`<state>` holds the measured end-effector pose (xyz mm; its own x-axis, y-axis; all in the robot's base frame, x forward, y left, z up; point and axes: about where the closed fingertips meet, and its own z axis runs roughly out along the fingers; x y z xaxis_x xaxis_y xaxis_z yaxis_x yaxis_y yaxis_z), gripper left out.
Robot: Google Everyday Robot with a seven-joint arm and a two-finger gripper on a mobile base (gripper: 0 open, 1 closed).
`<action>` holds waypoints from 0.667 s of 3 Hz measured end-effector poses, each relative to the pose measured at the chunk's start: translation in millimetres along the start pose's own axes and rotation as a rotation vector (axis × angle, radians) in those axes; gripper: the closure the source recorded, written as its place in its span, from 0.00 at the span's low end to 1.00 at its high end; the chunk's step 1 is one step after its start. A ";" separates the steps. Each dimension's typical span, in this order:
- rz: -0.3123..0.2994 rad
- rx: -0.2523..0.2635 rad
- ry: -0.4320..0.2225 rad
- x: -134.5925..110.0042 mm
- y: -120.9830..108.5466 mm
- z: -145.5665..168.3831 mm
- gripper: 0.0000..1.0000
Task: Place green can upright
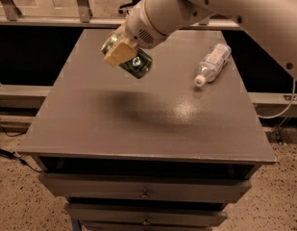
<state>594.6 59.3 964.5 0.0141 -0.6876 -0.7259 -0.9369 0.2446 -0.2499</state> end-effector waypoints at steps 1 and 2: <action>0.010 0.006 -0.220 -5.5 0.5 -13.7 1.00; 0.034 0.009 -0.407 5.3 5.4 -41.7 1.00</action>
Offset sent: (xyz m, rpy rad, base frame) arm -0.0448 -0.1020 0.0262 0.6520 -0.1330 0.0793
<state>575.0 28.4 986.1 0.1221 -0.3524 -0.9278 -0.9362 0.2696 -0.2256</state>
